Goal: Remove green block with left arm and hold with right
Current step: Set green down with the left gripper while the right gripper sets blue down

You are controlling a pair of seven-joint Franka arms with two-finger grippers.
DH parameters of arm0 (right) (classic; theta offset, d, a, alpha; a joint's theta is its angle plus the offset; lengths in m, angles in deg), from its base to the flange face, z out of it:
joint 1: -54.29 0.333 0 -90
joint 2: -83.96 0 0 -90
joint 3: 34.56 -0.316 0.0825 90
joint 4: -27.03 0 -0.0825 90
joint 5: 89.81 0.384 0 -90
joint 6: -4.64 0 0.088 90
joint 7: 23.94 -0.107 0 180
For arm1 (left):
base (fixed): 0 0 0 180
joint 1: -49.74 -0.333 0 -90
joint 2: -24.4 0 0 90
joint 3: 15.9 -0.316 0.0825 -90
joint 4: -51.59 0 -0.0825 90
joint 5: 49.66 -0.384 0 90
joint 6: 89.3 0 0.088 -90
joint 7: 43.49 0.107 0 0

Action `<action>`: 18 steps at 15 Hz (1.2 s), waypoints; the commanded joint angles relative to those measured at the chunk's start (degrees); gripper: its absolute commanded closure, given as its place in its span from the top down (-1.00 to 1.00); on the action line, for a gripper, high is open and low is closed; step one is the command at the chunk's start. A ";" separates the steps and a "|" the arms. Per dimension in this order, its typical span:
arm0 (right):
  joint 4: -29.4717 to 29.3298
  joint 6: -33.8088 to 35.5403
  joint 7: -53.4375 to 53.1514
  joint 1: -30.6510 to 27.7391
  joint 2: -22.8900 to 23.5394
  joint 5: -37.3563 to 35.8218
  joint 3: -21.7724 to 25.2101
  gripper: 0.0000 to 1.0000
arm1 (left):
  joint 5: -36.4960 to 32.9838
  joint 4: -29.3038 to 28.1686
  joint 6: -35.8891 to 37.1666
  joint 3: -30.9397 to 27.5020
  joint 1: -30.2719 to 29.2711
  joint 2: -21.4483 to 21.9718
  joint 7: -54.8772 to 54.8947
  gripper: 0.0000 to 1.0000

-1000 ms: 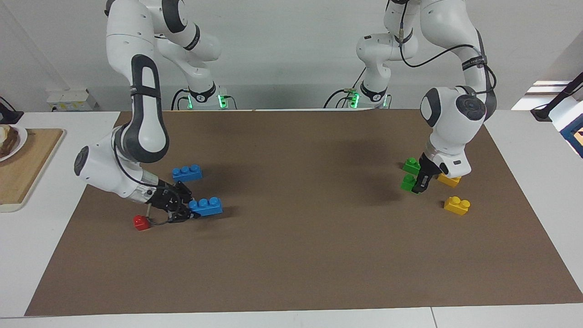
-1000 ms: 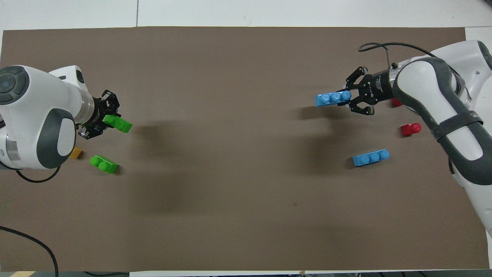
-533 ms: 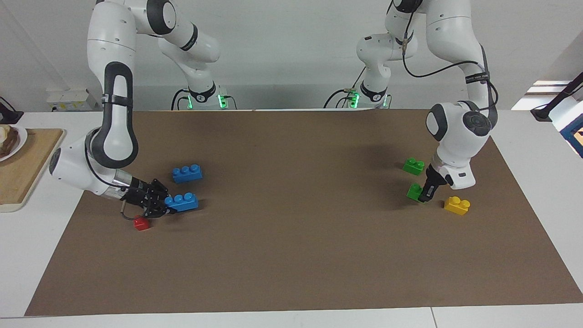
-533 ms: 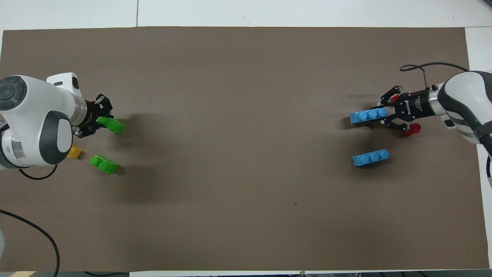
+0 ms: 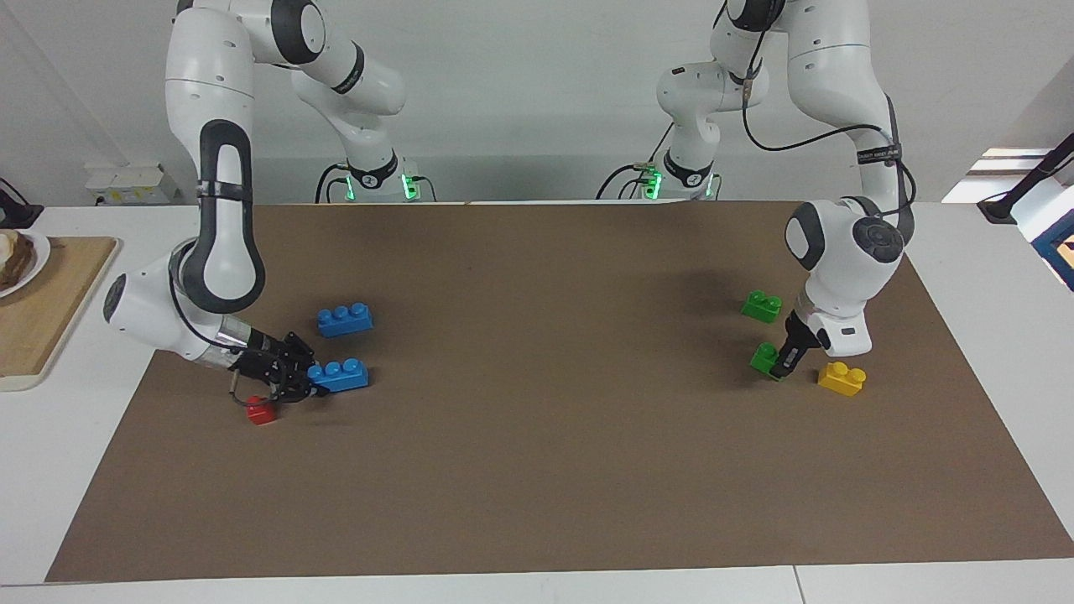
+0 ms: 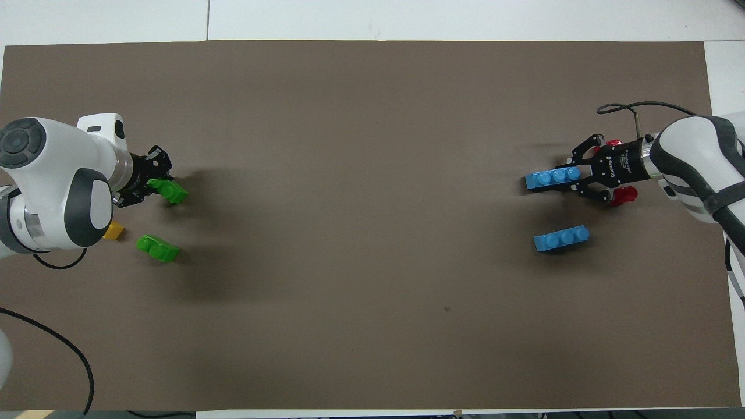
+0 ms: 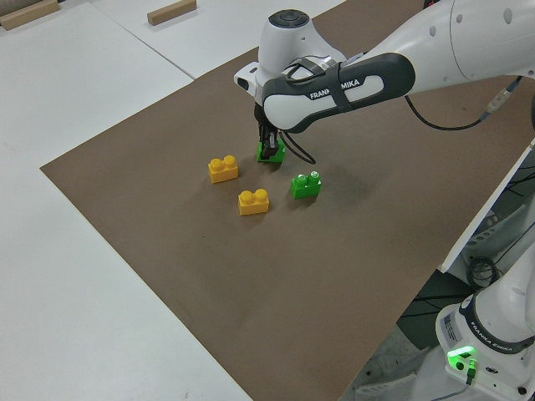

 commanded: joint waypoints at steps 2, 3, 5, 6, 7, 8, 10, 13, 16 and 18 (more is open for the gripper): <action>0.65 -2.33 -3.77 1.05 -0.28 -1.30 -0.42 -1.00 | 0.83 -0.45 -0.96 0.39 -1.23 -0.45 3.21 1.00; 0.65 -2.59 -4.04 1.32 -0.28 -1.30 -0.42 -1.00 | 0.83 -0.36 -0.88 0.39 -1.23 -0.45 3.91 1.00; 0.74 -2.69 -4.04 1.32 -0.28 -1.48 -0.42 -1.00 | 0.83 -0.01 -0.44 0.39 -1.15 -0.36 5.58 1.00; 0.74 -2.69 -4.13 1.32 -0.28 -1.91 -0.42 -1.00 | 0.83 0.17 -0.35 0.39 -1.23 -0.27 6.11 1.00; 0.74 -2.77 -4.13 1.32 -0.28 -2.61 -0.42 -0.62 | 0.83 0.43 -0.35 0.48 -1.23 -0.01 6.81 1.00; 0.65 -2.77 -4.13 1.41 -0.28 -3.23 -0.42 -0.06 | 0.83 0.96 0.00 0.39 -1.15 0.34 7.08 1.00; 0.39 -2.69 -4.13 1.93 -0.28 -3.50 -0.42 0.56 | 0.74 2.88 2.80 0.48 -0.97 1.30 7.34 1.00; -0.23 -2.51 -4.83 2.11 -0.81 -4.98 -0.42 0.89 | 0.48 6.05 7.80 0.48 -0.53 3.06 14.96 1.00; -1.90 -1.54 -5.00 2.81 -2.56 -7.98 -0.42 1.00 | 0.21 9.74 14.93 0.39 -0.88 5.26 25.94 1.00; -2.16 -1.54 -5.53 3.34 -4.40 -9.38 -0.42 1.00 | 0.21 9.93 17.48 0.39 -0.97 8.07 32.10 1.00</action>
